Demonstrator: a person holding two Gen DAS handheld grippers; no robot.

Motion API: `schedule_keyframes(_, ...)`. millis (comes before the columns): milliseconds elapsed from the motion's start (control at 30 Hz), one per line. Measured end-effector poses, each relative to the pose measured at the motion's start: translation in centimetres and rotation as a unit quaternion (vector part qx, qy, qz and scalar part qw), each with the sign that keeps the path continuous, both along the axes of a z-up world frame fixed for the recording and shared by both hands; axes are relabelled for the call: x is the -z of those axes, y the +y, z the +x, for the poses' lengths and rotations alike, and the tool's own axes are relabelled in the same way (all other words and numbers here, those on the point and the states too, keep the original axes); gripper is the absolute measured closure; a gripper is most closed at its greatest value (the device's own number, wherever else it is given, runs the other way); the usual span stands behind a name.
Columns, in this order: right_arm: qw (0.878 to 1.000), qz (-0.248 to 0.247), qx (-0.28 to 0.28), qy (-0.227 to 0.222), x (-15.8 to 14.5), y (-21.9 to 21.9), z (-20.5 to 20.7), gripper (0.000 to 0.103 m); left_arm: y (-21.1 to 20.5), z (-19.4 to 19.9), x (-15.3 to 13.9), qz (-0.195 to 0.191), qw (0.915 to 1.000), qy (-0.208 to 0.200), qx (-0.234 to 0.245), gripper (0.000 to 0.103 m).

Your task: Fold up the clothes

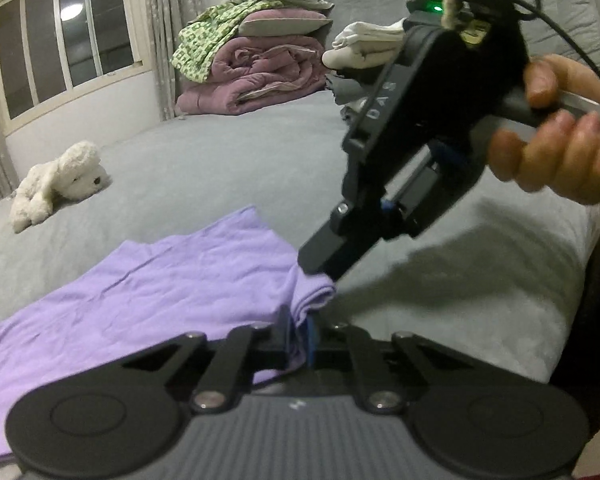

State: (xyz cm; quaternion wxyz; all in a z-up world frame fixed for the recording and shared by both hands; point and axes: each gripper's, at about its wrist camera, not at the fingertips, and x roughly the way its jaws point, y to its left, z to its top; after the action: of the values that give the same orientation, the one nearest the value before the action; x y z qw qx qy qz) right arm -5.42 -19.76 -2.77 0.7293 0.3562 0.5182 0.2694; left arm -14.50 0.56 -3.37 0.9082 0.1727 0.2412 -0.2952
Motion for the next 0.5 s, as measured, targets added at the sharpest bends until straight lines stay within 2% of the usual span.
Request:
schedule_keyframes(67, 1.0, -0.023, 0.013, -0.013, 0.1, -0.1, 0.5, 0.072, -0.1, -0.6, 0.0, 0.011, 0.9999, -0.013, 0.001, 0.093)
schedule_keyframes(100, 0.999, -0.035, 0.021, -0.021, 0.1, -0.2, 0.8, 0.062, -0.2, -0.9, 0.0, 0.018, 0.9996, -0.021, 0.003, 0.089)
schedule_keyframes(167, 0.998, -0.047, 0.029, -0.035, 0.1, -0.1, 1.4, 0.062, -0.5, -1.5, 0.0, 0.032, 0.9987, -0.038, 0.01, 0.078)
schedule_keyframes(200, 0.997, -0.052, 0.031, -0.042, 0.1, 0.1, 1.7, 0.062, -0.6, -1.7, -0.1, 0.036, 0.9981, -0.047, 0.013, 0.07)
schedule_keyframes(233, 0.997, -0.057, 0.032, -0.049, 0.1, 0.3, 1.9, 0.062, -0.7, -1.9, -0.1, 0.04, 0.9975, -0.056, 0.015, 0.066)
schedule_keyframes(467, 0.99, -0.097, 0.037, -0.099, 0.1, 1.5, 3.6, 0.062, -1.2, -1.7, 0.2, 0.044, 0.9967, -0.066, 0.02, 0.066)
schedule_keyframes(500, 0.989, -0.097, 0.039, -0.103, 0.2, 1.4, 3.8, 0.062, -1.1, -1.6, 0.2, 0.043, 0.9969, -0.062, 0.02, 0.069)
